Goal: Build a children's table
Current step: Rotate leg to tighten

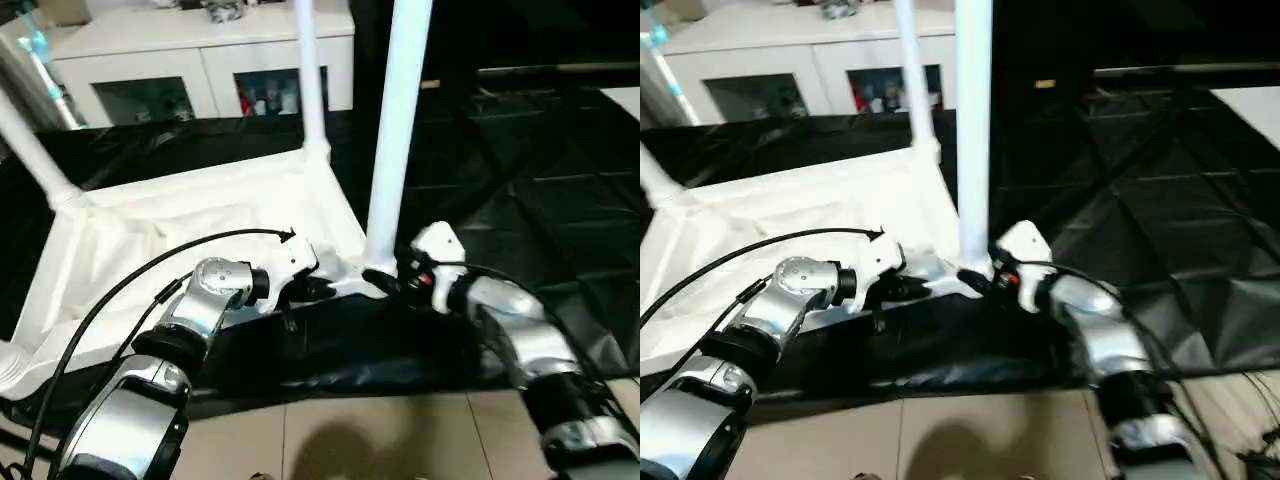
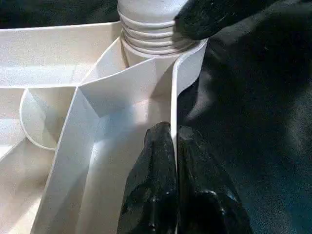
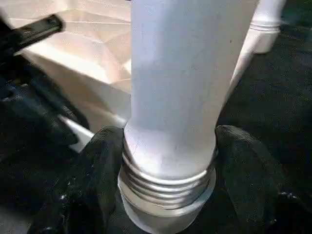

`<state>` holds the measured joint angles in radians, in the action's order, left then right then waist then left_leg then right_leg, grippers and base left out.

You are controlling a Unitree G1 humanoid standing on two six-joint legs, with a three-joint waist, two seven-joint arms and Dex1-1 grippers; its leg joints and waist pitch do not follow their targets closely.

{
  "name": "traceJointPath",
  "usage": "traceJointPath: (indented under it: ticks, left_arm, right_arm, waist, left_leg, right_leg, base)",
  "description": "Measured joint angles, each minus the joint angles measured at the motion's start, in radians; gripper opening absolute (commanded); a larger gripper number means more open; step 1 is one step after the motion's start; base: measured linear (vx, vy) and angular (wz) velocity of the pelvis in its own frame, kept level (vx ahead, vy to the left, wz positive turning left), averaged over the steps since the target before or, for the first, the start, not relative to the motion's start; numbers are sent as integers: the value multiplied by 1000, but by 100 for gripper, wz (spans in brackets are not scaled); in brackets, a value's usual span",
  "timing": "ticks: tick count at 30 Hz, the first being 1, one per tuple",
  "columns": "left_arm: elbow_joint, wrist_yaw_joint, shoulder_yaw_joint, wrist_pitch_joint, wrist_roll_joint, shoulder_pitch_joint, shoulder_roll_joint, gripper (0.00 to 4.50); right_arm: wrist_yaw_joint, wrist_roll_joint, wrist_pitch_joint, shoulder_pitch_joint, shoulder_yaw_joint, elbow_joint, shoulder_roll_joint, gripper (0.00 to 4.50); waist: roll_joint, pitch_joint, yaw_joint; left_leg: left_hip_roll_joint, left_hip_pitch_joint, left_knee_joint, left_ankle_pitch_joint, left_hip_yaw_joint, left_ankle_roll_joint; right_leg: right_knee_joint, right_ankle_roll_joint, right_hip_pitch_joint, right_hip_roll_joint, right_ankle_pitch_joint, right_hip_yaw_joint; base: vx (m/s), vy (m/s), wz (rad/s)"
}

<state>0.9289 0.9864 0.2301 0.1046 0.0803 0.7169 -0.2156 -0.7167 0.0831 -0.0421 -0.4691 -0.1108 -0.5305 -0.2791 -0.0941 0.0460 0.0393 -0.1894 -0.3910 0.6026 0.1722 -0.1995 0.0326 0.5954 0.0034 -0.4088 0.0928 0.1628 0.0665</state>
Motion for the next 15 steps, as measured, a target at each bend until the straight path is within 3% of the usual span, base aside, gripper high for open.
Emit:
traceJointPath:
  ticks: [6, 15]
  left_arm:
    - [64, -133, -11, -63, 25, 52, 71, 0]
    - [179, -386, -30, -146, 36, 148, 195, 0]
  right_arm:
    - [204, -37, -79, -18, 32, -7, 94, 270]
    - [538, -95, -132, -150, 75, -159, 207, 270]
  waist:
    - [3, 1, -10]
    - [4, 2, -21]
  left_leg:
    - [2, 7, -1, 0, 0, 0]
    - [6, 6, -3, 0, 1, 0]
  right_leg:
    - [-7, 1, 7, 1, 1, 0]
    - [-20, 1, 8, 3, 1, 0]
  base:
    - [0, 0, 0]
    - [0, 0, 0]
